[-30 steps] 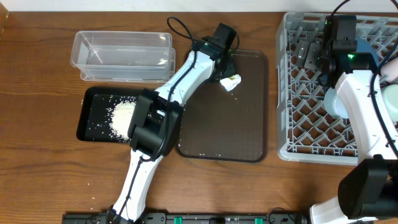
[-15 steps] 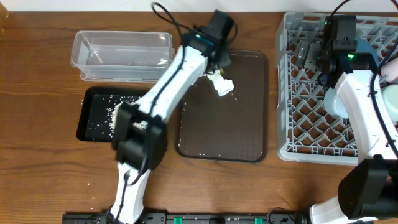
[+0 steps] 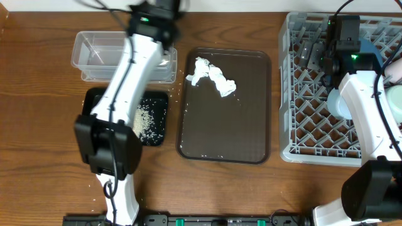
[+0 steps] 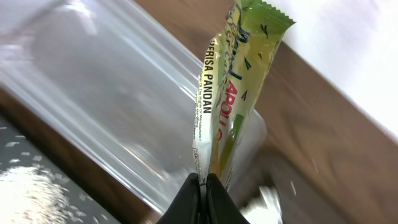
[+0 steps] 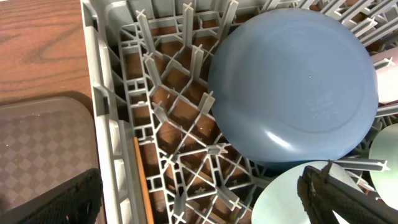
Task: Sort waste into correct bins and load items into the dishwasher rack
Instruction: 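Carry the wrapper left and drop it into the clear container, then move the left gripper back to the brown tray and grasp a tissue, then carry the tissue left and release it into the clear container, then return the left gripper to the brown tray and grasp the last tissue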
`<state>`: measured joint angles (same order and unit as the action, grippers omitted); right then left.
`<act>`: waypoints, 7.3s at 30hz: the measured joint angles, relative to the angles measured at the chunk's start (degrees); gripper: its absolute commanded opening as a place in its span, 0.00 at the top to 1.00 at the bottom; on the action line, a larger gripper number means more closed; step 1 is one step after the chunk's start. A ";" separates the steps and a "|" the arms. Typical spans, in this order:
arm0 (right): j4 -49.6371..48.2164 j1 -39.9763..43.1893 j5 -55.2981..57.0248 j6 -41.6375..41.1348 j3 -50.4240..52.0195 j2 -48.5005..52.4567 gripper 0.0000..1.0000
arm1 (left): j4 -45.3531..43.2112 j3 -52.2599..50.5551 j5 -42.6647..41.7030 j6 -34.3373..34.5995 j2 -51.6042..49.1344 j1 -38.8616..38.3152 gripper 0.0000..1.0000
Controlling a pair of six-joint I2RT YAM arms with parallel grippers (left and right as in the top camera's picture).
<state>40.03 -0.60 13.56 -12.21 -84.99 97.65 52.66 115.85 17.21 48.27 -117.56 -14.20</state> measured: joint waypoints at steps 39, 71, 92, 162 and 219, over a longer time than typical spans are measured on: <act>0.00 0.00 0.00 0.00 0.00 0.00 0.01 | 0.13 -5.07 -20.04 -10.95 -1.44 -11.21 0.40; 0.00 0.00 0.00 0.00 0.00 0.00 0.01 | -7.41 -8.74 -21.53 -4.81 -16.26 -19.91 0.94; 0.00 0.00 0.00 0.00 0.00 0.00 0.01 | -5.27 -9.18 -0.92 -4.15 7.02 -12.00 0.90; 0.00 0.00 0.00 0.00 0.00 0.00 0.01 | -10.10 -13.94 -16.35 -27.10 -0.59 -13.68 0.18; 0.00 0.00 0.00 0.00 0.00 0.00 0.01 | -26.21 -14.27 -3.48 -26.03 -16.28 -14.05 0.74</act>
<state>40.03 -0.60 13.56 -12.21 -84.99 97.65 26.46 101.58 13.74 22.24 -133.84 -28.25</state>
